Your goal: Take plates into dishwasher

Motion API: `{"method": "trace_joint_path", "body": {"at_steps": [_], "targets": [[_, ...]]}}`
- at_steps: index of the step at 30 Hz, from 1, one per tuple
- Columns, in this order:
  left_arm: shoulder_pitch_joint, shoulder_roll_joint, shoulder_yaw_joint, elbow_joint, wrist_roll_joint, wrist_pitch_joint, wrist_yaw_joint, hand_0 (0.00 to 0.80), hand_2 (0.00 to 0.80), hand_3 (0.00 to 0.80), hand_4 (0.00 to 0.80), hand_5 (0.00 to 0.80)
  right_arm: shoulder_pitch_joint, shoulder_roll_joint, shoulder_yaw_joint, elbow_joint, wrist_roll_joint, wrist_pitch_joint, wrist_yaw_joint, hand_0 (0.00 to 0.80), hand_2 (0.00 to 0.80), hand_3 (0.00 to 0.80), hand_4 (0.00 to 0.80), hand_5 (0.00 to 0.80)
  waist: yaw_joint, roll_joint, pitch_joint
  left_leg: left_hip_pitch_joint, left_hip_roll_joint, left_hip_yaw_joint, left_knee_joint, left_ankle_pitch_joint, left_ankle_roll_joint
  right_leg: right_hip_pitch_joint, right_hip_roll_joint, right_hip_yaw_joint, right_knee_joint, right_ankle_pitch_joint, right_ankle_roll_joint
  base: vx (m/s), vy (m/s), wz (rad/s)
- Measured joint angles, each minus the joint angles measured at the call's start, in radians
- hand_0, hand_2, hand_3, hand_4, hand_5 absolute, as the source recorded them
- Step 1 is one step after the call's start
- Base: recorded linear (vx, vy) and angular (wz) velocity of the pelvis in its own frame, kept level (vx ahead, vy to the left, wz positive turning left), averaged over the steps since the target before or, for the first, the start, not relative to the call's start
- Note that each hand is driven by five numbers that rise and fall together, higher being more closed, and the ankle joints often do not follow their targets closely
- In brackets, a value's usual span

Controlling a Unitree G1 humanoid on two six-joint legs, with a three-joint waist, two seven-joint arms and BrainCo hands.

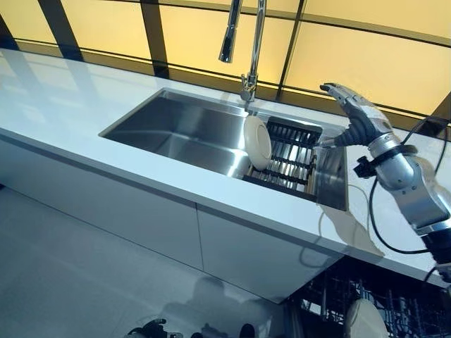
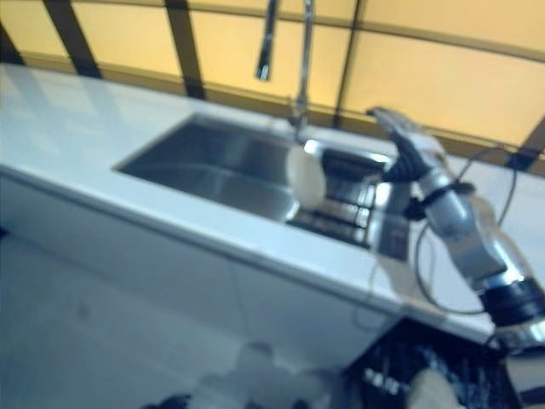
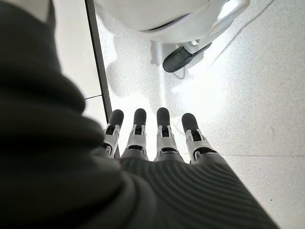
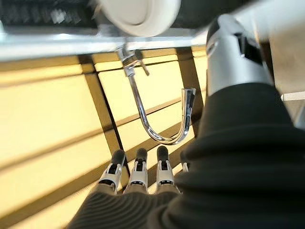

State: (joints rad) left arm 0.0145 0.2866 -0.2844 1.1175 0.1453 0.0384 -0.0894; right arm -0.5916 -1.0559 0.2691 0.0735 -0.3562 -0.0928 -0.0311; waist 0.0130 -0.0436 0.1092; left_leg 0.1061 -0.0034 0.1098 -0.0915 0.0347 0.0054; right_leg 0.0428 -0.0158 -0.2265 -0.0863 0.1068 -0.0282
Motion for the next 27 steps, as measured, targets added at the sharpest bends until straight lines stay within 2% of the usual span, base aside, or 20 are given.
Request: {"method": "trace_joint_path", "body": {"at_steps": [4, 8, 14, 17, 20, 23, 27], "targets": [[-0.002, 0.014, -0.013, -0.003, 0.000, 0.011, -0.001, 0.000, 0.000, 0.000, 0.000, 0.000, -0.070, -0.145, 0.070, 0.033, -0.128, -0.076, 0.000, 0.000, 0.000, 0.000, 0.000, 0.000, -0.001, -0.016, -0.014, -0.013, 0.000, -0.001, 0.001, 0.005, -0.006, -0.011, 0.000, -0.002, 0.000, 0.001, 0.000, 0.015, 0.036, 0.01], [0.000, 0.035, -0.018, -0.007, -0.001, 0.018, -0.001, 0.000, 0.000, 0.000, 0.000, 0.000, -0.214, -0.219, 0.197, 0.065, -0.261, -0.165, 0.002, 0.000, 0.000, 0.000, 0.000, 0.000, 0.000, -0.038, -0.025, -0.013, 0.000, -0.003, 0.001, 0.005, -0.006, -0.010, 0.000, -0.004, 0.000, 0.001, 0.001, 0.024, 0.015, 0.01], [0.003, 0.074, -0.022, -0.010, -0.002, 0.038, -0.001, 0.000, 0.000, 0.000, 0.000, 0.000, -0.383, -0.239, 0.352, 0.082, -0.390, -0.279, 0.003, 0.000, 0.000, 0.000, 0.000, 0.000, 0.003, -0.077, -0.040, -0.013, 0.000, -0.007, 0.000, 0.007, -0.007, -0.008, 0.000, -0.010, -0.001, 0.001, 0.001, 0.002, 0.001, 0.01], [0.013, 0.090, -0.022, -0.013, -0.002, 0.040, -0.003, 0.000, 0.000, 0.000, 0.000, 0.000, -0.389, -0.241, 0.370, 0.084, -0.418, -0.324, 0.013, 0.000, 0.000, 0.000, 0.000, 0.000, 0.004, -0.098, -0.041, -0.014, 0.000, -0.012, 0.000, 0.009, -0.006, -0.007, -0.001, -0.014, 0.000, 0.001, 0.001, 0.015, 0.007, 0.03], [0.014, 0.094, -0.021, -0.014, -0.002, 0.040, -0.005, 0.000, 0.000, 0.000, 0.000, 0.000, -0.391, -0.241, 0.381, 0.083, -0.427, -0.371, 0.049, 0.000, 0.000, 0.000, 0.000, 0.000, 0.004, -0.104, -0.041, -0.013, -0.002, -0.012, 0.001, 0.009, -0.006, -0.006, -0.003, -0.014, -0.001, 0.001, 0.001, 0.000, 0.000, 0.00], [0.015, 0.095, -0.021, -0.014, -0.002, 0.040, -0.005, 0.000, 0.000, 0.000, 0.000, 0.000, -0.423, -0.241, 0.448, 0.084, -0.426, -0.394, 0.088, 0.000, 0.000, 0.000, 0.000, 0.000, 0.004, -0.106, -0.041, -0.010, -0.001, -0.009, 0.001, 0.010, -0.006, -0.004, -0.002, -0.014, -0.001, 0.001, 0.001, 0.022, 0.007, -0.01], [0.028, 0.092, -0.008, -0.019, -0.002, 0.039, -0.002, 0.000, 0.000, 0.000, 0.000, 0.000, -0.446, -0.212, 0.478, 0.087, -0.426, -0.413, 0.138, 0.000, 0.000, 0.000, 0.000, 0.000, 0.005, -0.105, -0.038, 0.009, 0.000, -0.004, 0.001, 0.008, -0.007, 0.012, 0.000, -0.009, -0.003, 0.000, 0.001, 0.020, 0.009, -0.04]]}}
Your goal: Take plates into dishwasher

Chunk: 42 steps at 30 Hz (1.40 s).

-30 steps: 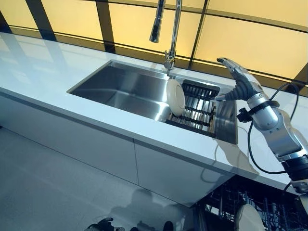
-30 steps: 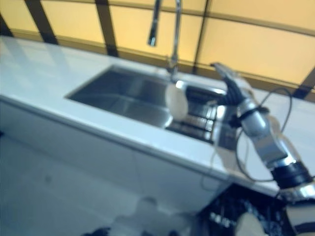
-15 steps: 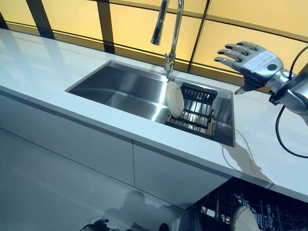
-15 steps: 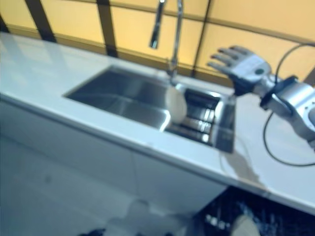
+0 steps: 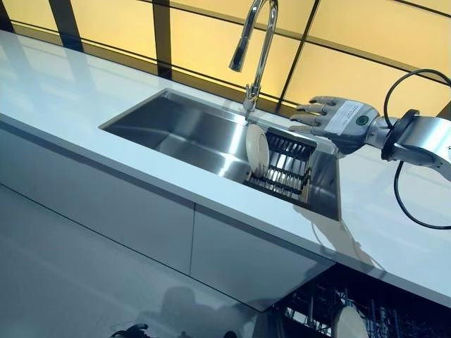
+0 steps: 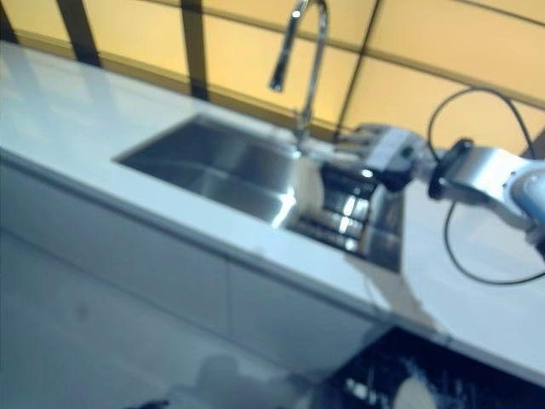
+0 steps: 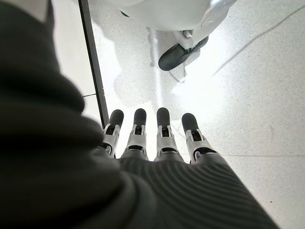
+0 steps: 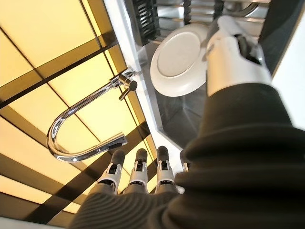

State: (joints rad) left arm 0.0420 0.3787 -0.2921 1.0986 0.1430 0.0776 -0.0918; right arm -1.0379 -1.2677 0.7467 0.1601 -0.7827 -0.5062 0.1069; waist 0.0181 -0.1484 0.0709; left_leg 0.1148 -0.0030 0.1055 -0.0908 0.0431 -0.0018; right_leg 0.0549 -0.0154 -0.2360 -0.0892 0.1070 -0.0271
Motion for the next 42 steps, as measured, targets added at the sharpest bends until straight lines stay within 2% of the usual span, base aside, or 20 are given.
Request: {"method": "trace_joint_path", "body": {"at_steps": [7, 10, 15, 24, 36, 42], "targets": [[0.003, 0.000, 0.001, -0.006, 0.000, 0.006, 0.002, 0.000, 0.000, 0.000, 0.000, 0.000, -0.021, 0.071, 0.017, 0.045, -0.036, -0.007, 0.021, 0.000, 0.000, 0.000, 0.000, 0.000, 0.004, -0.002, 0.000, -0.001, 0.003, 0.006, 0.000, -0.001, 0.001, -0.003, 0.002, 0.006, 0.000, 0.002, 0.002, 0.002, -0.009, -0.02], [0.000, -0.001, 0.000, -0.015, 0.000, 0.016, 0.002, 0.000, 0.000, 0.000, 0.000, 0.000, -0.026, 0.089, 0.031, 0.072, -0.053, -0.005, 0.026, 0.000, 0.000, 0.000, 0.000, 0.000, 0.026, -0.002, 0.003, -0.003, 0.007, 0.012, 0.000, 0.001, 0.000, -0.008, 0.006, 0.010, 0.000, 0.002, 0.002, -0.003, -0.048, -0.05], [-0.015, 0.004, 0.001, -0.017, 0.000, 0.016, 0.005, 0.000, 0.000, 0.000, 0.000, 0.000, -0.088, 0.128, 0.085, 0.116, -0.071, 0.019, 0.029, 0.000, 0.000, 0.000, 0.000, 0.000, 0.034, -0.008, 0.031, -0.013, 0.014, 0.012, 0.001, 0.004, -0.008, -0.017, 0.012, 0.010, 0.002, 0.002, 0.002, -0.009, -0.047, -0.01], [-0.037, 0.005, -0.006, -0.034, 0.000, 0.016, 0.004, 0.000, 0.000, 0.000, 0.000, 0.000, -0.181, 0.148, 0.131, 0.122, -0.072, 0.100, 0.025, 0.000, 0.000, 0.000, 0.000, 0.000, 0.053, -0.005, 0.058, -0.056, 0.016, 0.001, 0.007, 0.017, -0.019, -0.058, 0.016, 0.001, 0.003, 0.003, 0.003, -0.005, -0.035, 0.04], [-0.040, 0.003, -0.005, -0.038, 0.000, 0.017, 0.005, 0.000, 0.000, 0.000, 0.000, 0.000, -0.218, 0.148, 0.131, 0.121, -0.071, 0.100, 0.008, 0.000, 0.000, 0.000, 0.000, 0.000, 0.058, 0.004, 0.086, -0.043, 0.019, -0.005, 0.004, 0.013, -0.025, -0.037, 0.016, -0.006, 0.002, 0.001, 0.001, 0.084, -0.023, 0.02], [-0.044, 0.006, -0.005, -0.052, 0.000, 0.019, 0.004, 0.000, 0.000, 0.000, 0.000, 0.000, -0.218, 0.149, 0.131, 0.120, -0.072, 0.100, 0.021, 0.000, 0.000, 0.000, 0.000, 0.000, 0.081, -0.001, 0.092, -0.052, 0.022, -0.018, 0.015, 0.014, -0.026, -0.035, 0.019, -0.019, 0.003, -0.002, -0.002, 0.060, -0.031, 0.06]]}}
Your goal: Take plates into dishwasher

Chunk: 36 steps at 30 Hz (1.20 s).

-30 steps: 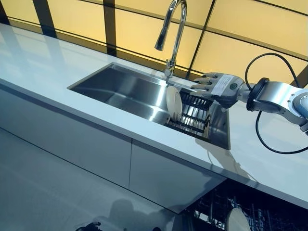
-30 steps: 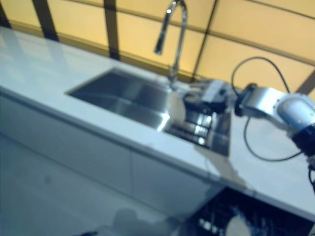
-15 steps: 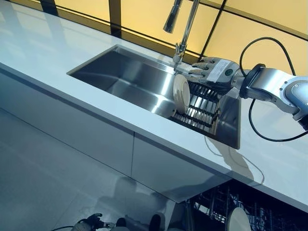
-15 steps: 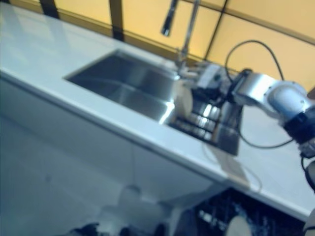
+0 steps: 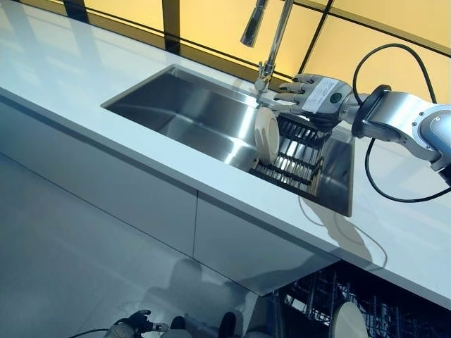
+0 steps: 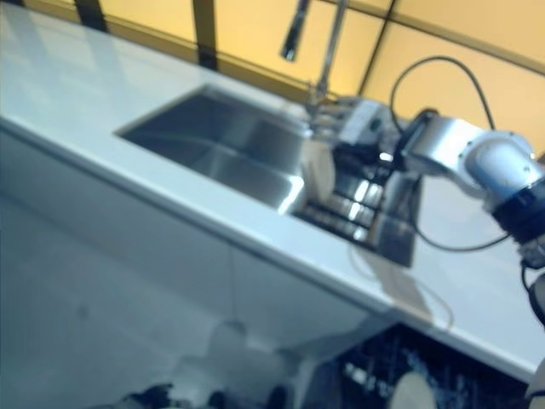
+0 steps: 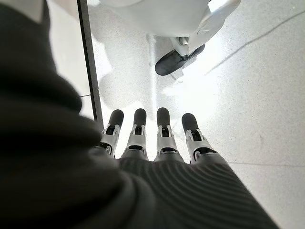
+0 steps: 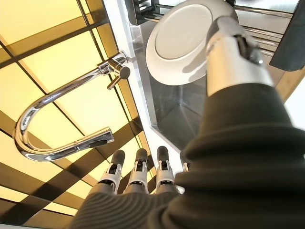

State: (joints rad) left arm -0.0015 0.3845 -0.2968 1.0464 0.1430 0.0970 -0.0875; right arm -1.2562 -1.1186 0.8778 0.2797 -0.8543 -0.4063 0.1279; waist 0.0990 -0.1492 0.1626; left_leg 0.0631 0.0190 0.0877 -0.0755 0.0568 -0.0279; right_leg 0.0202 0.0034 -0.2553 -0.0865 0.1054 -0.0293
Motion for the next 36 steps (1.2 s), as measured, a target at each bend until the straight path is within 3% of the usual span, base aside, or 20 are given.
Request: {"method": "trace_joint_path", "body": {"at_steps": [7, 15, 25, 36], "targets": [[-0.005, 0.016, -0.003, -0.008, -0.001, 0.006, -0.001, 0.000, 0.000, 0.000, 0.000, 0.000, 0.000, 0.011, 0.000, -0.003, 0.001, 0.004, 0.029, 0.000, 0.000, 0.000, 0.000, 0.000, 0.030, -0.020, 0.041, -0.023, -0.003, -0.039, 0.018, 0.002, -0.003, 0.000, -0.002, -0.030, 0.000, -0.004, -0.004, 0.025, -0.027, 0.15], [-0.016, 0.037, -0.005, -0.015, -0.001, 0.014, -0.003, 0.000, 0.000, 0.000, 0.000, 0.000, -0.001, 0.029, 0.000, 0.006, 0.002, 0.063, 0.030, 0.000, 0.000, 0.000, 0.000, 0.000, 0.058, -0.041, 0.079, -0.054, -0.003, -0.066, 0.038, 0.000, -0.006, -0.009, -0.002, -0.042, 0.001, -0.006, -0.003, 0.013, -0.032, 0.11], [-0.021, 0.071, -0.018, -0.039, -0.001, 0.020, -0.005, 0.000, 0.000, 0.000, 0.000, 0.000, -0.001, 0.062, 0.001, 0.086, 0.002, 0.105, 0.040, 0.000, 0.000, 0.000, 0.000, 0.000, 0.083, -0.047, 0.132, -0.096, -0.002, -0.093, 0.072, -0.002, -0.012, -0.025, 0.001, -0.059, 0.001, -0.006, -0.003, 0.001, -0.028, 0.08], [-0.027, 0.095, -0.037, -0.068, -0.003, 0.024, -0.015, 0.000, 0.000, 0.000, 0.000, 0.000, -0.002, 0.066, 0.007, 0.196, 0.002, 0.107, 0.046, 0.000, 0.000, 0.000, 0.000, 0.000, 0.087, -0.043, 0.183, -0.147, -0.004, -0.135, 0.093, 0.004, -0.018, -0.056, 0.002, -0.084, 0.002, -0.005, -0.003, -0.008, -0.017, 0.11]]}}
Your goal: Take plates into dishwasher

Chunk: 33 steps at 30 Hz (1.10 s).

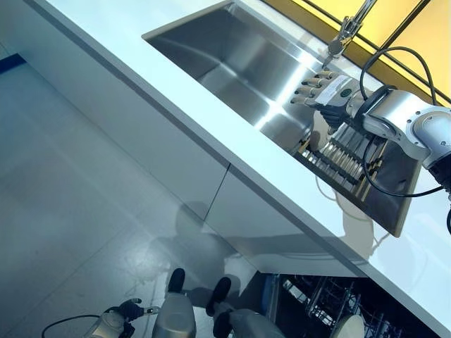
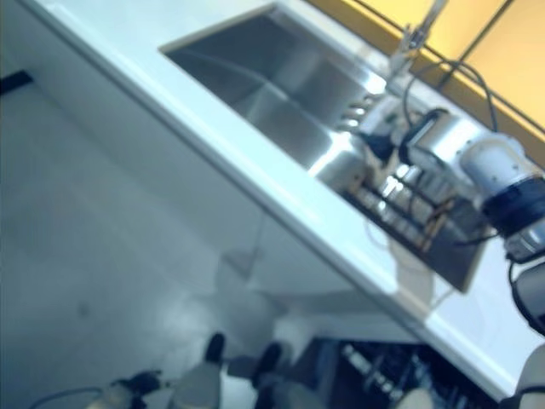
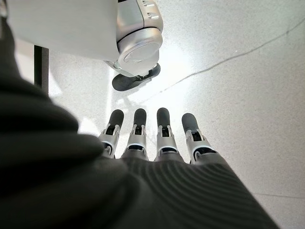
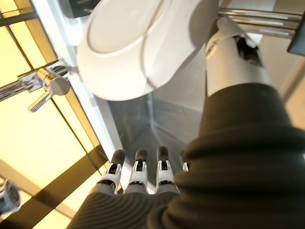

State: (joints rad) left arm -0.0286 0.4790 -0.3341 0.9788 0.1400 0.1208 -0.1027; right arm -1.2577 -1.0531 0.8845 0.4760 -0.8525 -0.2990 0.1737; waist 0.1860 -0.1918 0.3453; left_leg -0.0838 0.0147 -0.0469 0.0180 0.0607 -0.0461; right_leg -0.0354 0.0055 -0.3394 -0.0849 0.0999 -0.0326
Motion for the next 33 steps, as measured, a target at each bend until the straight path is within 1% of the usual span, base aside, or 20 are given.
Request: {"method": "trace_joint_path", "body": {"at_steps": [5, 10, 18, 22, 33], "targets": [[-0.016, 0.004, -0.003, -0.013, -0.001, -0.001, -0.006, 0.000, 0.000, 0.000, 0.000, 0.000, 0.000, 0.000, 0.001, 0.011, 0.000, -0.001, 0.019, 0.000, 0.000, 0.000, 0.000, 0.000, 0.001, 0.007, 0.018, -0.005, 0.000, -0.010, 0.000, 0.003, -0.002, 0.000, 0.001, -0.001, 0.000, 0.000, 0.000, -0.005, -0.007, 0.06], [-0.017, 0.005, -0.003, -0.014, -0.002, 0.000, -0.007, 0.000, 0.000, 0.000, 0.000, 0.000, 0.000, 0.000, 0.018, 0.035, -0.005, -0.004, 0.019, 0.000, 0.000, 0.000, 0.000, 0.000, 0.001, 0.007, 0.019, -0.014, 0.000, -0.011, 0.002, 0.003, -0.003, -0.005, 0.002, -0.003, 0.000, 0.000, 0.000, 0.000, 0.000, 0.00], [-0.016, 0.006, -0.003, -0.031, -0.006, 0.000, -0.007, 0.000, 0.000, 0.000, 0.000, 0.000, 0.000, -0.003, 0.019, 0.054, -0.103, -0.049, 0.022, 0.000, 0.000, 0.000, 0.000, 0.000, 0.000, 0.009, 0.029, -0.017, 0.001, -0.011, 0.002, 0.003, -0.003, -0.006, 0.002, -0.003, 0.000, -0.001, 0.000, 0.000, 0.000, 0.00], [-0.016, 0.008, -0.002, -0.046, -0.009, 0.000, -0.007, 0.000, 0.000, 0.000, 0.000, 0.000, -0.005, -0.005, 0.020, 0.054, -0.140, -0.061, 0.031, 0.000, 0.000, 0.000, 0.000, 0.000, 0.001, 0.010, 0.039, -0.017, 0.001, -0.012, 0.002, 0.003, -0.003, -0.008, 0.002, -0.003, 0.000, -0.001, 0.000, 0.000, 0.000, 0.00], [-0.015, 0.010, -0.002, -0.054, -0.019, 0.000, -0.007, 0.000, 0.000, 0.000, 0.000, 0.000, -0.025, -0.018, 0.022, 0.084, -0.227, -0.064, -0.003, 0.000, 0.000, 0.000, 0.000, 0.000, 0.000, 0.010, 0.040, -0.018, 0.001, -0.012, 0.001, 0.003, -0.003, -0.011, 0.002, -0.003, 0.000, -0.001, 0.000, 0.000, 0.000, 0.00]]}}
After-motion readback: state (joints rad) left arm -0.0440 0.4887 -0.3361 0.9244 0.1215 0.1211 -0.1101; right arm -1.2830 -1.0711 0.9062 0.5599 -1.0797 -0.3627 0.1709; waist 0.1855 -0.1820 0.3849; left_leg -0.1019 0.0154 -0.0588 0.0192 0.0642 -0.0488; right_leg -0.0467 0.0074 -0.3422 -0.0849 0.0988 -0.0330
